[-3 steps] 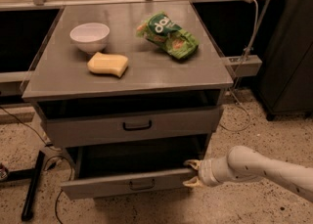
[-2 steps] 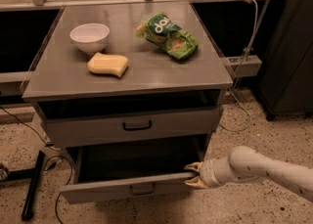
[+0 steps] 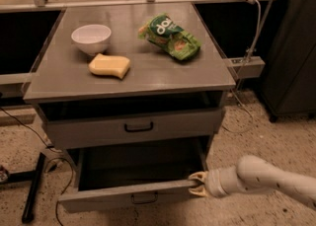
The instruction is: Open middle drawer
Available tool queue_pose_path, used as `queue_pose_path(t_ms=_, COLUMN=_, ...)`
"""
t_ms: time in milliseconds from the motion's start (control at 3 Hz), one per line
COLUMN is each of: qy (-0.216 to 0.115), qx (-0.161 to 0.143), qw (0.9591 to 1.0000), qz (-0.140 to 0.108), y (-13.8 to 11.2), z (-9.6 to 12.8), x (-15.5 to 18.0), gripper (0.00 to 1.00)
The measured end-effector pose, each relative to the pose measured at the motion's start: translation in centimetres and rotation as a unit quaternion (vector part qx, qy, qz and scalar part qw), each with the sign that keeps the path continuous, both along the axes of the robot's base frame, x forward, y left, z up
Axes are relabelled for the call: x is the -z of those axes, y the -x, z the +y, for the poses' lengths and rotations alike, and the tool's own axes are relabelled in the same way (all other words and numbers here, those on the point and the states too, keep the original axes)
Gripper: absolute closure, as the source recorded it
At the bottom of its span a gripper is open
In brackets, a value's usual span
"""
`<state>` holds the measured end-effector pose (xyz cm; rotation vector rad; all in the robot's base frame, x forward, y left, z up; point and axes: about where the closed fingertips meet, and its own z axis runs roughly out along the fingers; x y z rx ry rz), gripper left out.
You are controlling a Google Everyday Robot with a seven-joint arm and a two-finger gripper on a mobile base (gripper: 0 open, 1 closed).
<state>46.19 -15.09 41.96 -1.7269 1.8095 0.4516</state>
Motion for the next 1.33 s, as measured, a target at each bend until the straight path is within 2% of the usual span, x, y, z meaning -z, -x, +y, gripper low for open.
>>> queue_pose_path(t_ms=333, qy=0.000, qx=0.000, qw=1.0000, qz=0.000, y=0.00, z=0.00, x=0.00, gripper=0.82)
queue_pose_path(t_ms=1333, qy=0.000, qx=0.000, qw=1.0000, qz=0.000, y=0.00, z=0.01, x=-0.47, gripper=0.13)
